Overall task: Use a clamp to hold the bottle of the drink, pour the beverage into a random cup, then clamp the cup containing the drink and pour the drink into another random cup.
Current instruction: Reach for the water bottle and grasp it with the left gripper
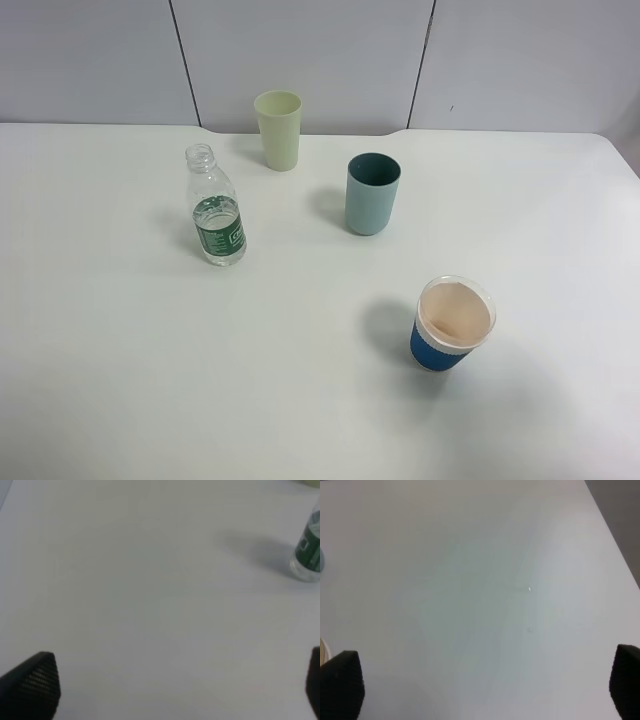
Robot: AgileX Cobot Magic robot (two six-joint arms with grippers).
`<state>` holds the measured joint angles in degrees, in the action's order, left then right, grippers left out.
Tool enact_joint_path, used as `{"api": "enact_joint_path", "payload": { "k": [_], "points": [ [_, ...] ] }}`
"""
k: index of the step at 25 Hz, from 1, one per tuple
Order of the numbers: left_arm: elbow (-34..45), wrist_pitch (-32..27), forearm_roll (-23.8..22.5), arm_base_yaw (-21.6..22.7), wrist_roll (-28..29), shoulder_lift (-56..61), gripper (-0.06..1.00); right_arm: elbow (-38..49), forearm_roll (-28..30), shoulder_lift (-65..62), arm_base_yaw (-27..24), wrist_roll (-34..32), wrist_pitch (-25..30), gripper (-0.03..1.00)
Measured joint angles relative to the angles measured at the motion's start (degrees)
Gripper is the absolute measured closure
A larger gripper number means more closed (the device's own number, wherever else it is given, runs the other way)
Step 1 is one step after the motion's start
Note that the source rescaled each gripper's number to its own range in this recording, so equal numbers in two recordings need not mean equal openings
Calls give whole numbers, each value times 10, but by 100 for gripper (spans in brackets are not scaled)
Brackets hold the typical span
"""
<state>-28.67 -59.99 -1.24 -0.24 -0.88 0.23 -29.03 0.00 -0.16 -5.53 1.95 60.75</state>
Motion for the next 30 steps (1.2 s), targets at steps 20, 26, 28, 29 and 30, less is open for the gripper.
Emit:
{"api": "enact_joint_path", "payload": {
  "k": [20, 26, 28, 29, 30],
  "points": [
    [-7, 8, -5, 0, 3, -68, -6, 0, 0, 0, 0, 0, 0, -3],
    [-14, 89, 5, 0, -2, -166, -6, 0, 0, 0, 0, 0, 0, -3],
    [-14, 112, 6, 0, -3, -205, -6, 0, 0, 0, 0, 0, 0, -3],
    [-14, 121, 8, 0, -5, -222, -6, 0, 0, 0, 0, 0, 0, -3],
    [-15, 130, 12, 0, -9, -243, -6, 0, 0, 0, 0, 0, 0, -3]
  ]
}}
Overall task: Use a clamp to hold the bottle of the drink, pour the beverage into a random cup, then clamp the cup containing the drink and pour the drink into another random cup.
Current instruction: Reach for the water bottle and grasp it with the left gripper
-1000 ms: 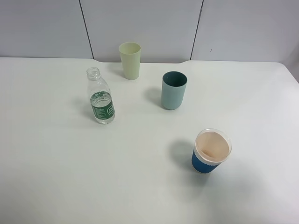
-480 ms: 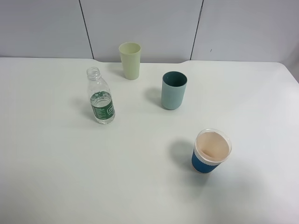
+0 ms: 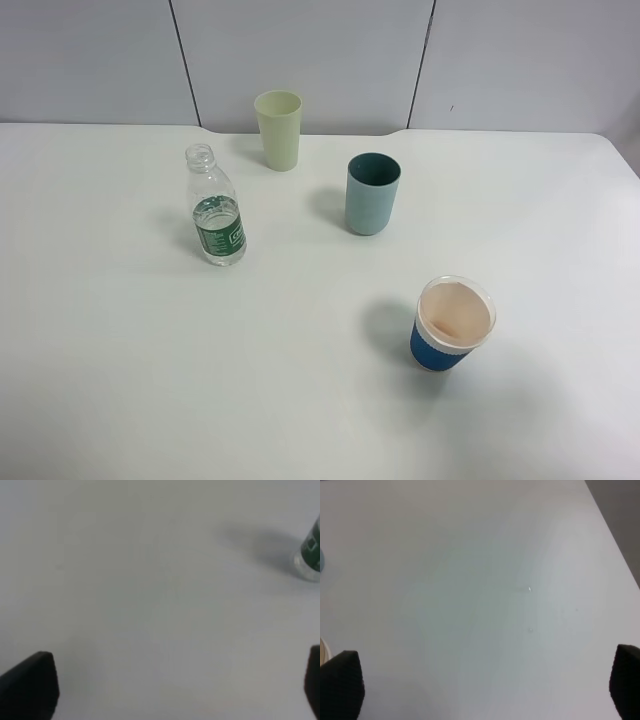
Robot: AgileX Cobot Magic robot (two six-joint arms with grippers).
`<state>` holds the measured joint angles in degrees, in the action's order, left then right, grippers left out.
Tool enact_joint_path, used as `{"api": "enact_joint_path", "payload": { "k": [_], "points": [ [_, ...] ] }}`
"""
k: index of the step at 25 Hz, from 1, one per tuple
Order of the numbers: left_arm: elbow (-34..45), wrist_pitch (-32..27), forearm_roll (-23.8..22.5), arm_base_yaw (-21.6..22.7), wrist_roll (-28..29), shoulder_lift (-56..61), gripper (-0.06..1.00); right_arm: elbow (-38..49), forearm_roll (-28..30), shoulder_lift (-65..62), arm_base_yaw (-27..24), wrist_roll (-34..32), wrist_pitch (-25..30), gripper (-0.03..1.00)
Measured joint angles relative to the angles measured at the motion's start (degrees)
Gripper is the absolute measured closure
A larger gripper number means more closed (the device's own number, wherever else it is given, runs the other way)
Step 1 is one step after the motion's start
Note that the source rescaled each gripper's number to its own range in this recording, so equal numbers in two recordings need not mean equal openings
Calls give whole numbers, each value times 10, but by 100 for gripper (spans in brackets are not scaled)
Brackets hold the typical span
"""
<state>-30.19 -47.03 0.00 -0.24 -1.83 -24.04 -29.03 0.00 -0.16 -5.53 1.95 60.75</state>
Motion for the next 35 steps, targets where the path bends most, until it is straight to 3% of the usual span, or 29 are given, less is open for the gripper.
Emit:
{"api": "enact_joint_path", "payload": {
  "k": [15, 21, 35],
  "points": [
    [-3, 89, 15, -6, -79, -264, -6, 0, 0, 0, 0, 0, 0, -3],
    [-3, 139, 18, -61, -81, -374, -6, 0, 0, 0, 0, 0, 0, -3],
    [-3, 338, 25, -177, -51, -543, -6, 0, 0, 0, 0, 0, 0, -3]
  ]
}}
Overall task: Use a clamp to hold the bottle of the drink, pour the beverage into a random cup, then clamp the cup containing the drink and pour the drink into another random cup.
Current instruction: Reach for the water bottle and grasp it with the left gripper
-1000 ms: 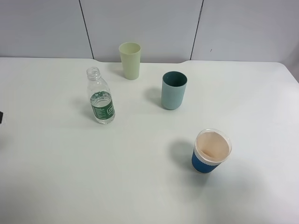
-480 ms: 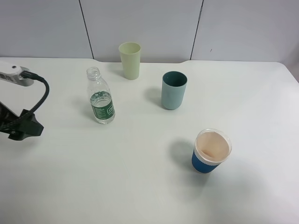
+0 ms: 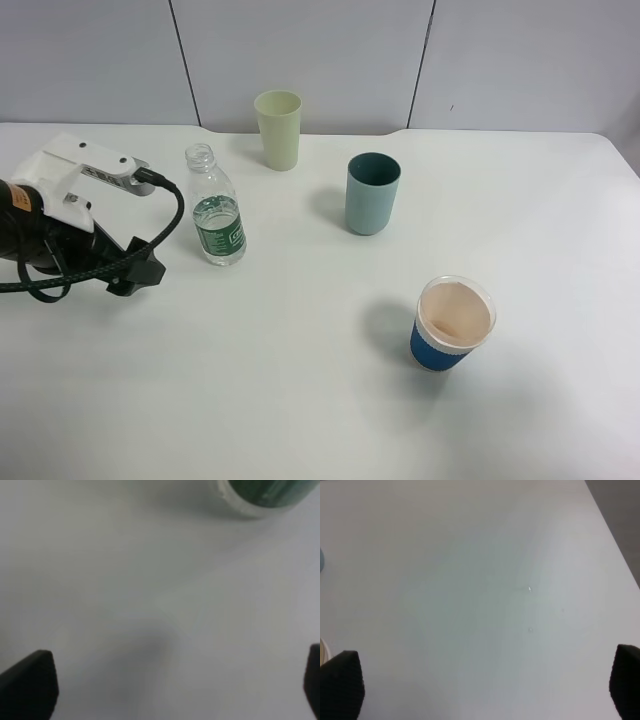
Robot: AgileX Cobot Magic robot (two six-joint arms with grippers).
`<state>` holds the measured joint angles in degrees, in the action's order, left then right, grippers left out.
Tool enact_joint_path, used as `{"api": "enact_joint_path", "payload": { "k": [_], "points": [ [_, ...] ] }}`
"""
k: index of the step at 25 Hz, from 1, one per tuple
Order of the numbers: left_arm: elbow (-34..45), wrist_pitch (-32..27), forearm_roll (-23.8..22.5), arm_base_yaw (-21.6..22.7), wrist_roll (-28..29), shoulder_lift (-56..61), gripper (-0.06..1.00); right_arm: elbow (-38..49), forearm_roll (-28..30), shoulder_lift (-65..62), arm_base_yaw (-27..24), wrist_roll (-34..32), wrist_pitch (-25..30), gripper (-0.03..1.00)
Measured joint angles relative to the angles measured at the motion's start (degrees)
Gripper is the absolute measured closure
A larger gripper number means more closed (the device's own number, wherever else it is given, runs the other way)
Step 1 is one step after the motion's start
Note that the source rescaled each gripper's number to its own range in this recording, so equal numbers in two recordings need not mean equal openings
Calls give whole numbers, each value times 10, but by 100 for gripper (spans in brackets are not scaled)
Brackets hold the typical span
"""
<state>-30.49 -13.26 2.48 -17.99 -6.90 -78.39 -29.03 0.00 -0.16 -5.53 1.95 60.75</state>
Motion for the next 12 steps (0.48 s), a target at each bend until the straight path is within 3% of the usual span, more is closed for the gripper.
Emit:
{"api": "enact_joint_path", "payload": {
  "k": [4, 12],
  "points": [
    [6, 55, 8, -17, 0, -32, -6, 0, 0, 0, 0, 0, 0, -3],
    [77, 229, 10, -21, 0, -74, -6, 0, 0, 0, 0, 0, 0, -3]
  ]
}}
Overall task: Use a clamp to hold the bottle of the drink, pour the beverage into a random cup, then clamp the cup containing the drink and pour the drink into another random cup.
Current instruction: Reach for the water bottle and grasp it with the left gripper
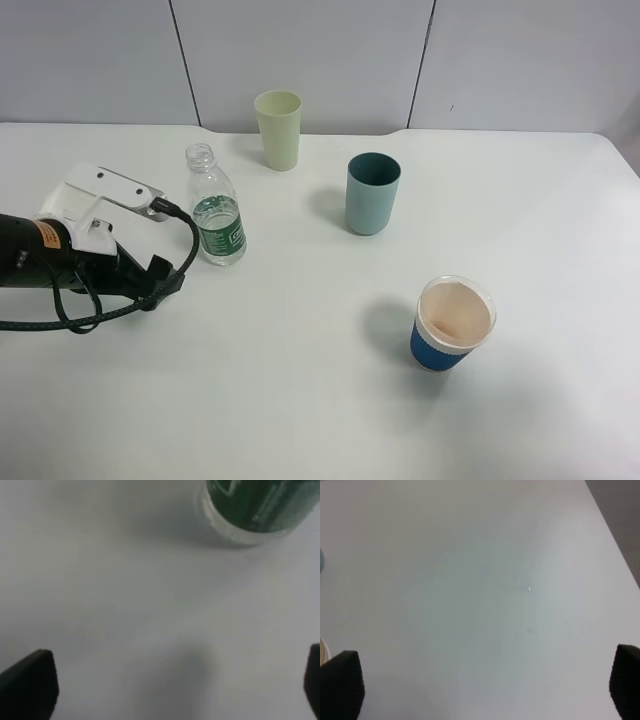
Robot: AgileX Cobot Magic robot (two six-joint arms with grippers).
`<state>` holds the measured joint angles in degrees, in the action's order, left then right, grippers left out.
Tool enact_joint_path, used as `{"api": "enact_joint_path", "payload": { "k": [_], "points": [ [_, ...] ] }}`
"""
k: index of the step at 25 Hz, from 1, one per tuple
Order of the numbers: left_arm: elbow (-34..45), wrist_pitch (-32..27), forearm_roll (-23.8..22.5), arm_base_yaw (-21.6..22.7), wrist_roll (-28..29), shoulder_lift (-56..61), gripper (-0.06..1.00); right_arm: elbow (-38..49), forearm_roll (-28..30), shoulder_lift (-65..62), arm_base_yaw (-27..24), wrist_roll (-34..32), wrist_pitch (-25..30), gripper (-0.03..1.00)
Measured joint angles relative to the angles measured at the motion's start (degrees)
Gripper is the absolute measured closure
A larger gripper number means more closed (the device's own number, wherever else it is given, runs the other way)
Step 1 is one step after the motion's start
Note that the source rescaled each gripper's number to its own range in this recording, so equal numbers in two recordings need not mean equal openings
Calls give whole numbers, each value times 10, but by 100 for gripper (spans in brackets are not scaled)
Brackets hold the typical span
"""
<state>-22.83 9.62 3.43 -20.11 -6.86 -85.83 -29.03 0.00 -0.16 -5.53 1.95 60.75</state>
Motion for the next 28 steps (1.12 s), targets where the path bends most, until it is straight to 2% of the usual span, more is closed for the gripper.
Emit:
{"api": "enact_joint_path", "payload": {
  "k": [4, 10, 16, 23, 28],
  "points": [
    [24, 87, -28, 0, 10, -23, -6, 0, 0, 0, 0, 0, 0, -3],
    [46, 232, -107, 0, 92, -81, -6, 0, 0, 0, 0, 0, 0, -3],
    [49, 369, -124, 0, 108, -147, -6, 0, 0, 0, 0, 0, 0, -3],
    [51, 456, -125, 0, 108, -192, -6, 0, 0, 0, 0, 0, 0, -3],
    [32, 476, -125, 0, 108, -215, -6, 0, 0, 0, 0, 0, 0, -3]
  ]
}}
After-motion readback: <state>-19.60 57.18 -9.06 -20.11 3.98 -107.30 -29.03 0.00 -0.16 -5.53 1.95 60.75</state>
